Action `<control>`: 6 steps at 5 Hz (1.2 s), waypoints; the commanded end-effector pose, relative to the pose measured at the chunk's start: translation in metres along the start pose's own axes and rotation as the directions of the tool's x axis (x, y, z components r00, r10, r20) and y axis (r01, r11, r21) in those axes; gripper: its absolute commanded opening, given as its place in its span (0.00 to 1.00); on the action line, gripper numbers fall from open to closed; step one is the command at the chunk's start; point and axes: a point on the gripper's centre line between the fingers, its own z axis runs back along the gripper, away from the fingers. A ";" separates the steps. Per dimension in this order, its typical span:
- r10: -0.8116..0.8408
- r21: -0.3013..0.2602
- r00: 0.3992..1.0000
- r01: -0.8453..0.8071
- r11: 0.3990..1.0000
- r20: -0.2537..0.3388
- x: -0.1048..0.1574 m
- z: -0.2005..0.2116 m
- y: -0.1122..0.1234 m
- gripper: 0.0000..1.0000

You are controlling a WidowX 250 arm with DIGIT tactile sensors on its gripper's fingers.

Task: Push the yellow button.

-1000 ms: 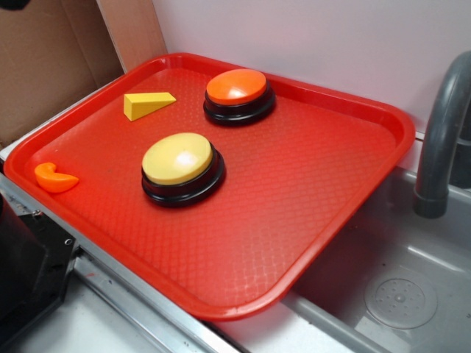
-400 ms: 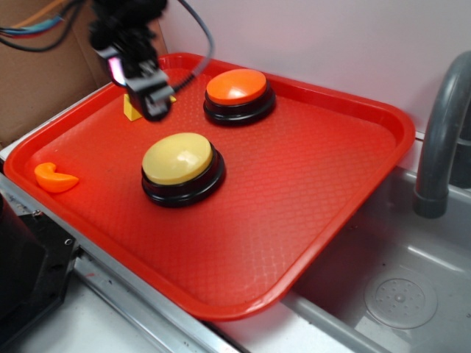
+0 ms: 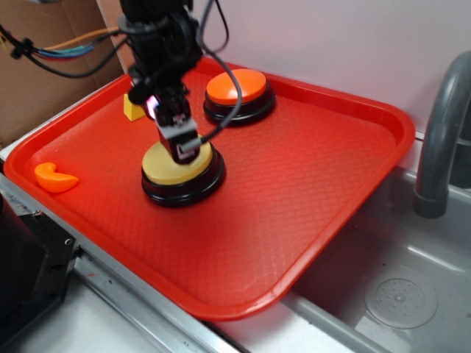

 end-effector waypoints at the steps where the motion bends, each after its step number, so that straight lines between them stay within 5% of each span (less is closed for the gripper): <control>1: 0.047 -0.005 0.998 -0.047 0.999 0.043 0.001 -0.004 0.011 1.00; 4: 0.053 0.053 0.995 -0.058 0.997 0.090 0.004 0.040 0.019 1.00; 6: 0.029 -0.011 0.997 -0.028 1.000 0.067 0.009 -0.007 0.015 1.00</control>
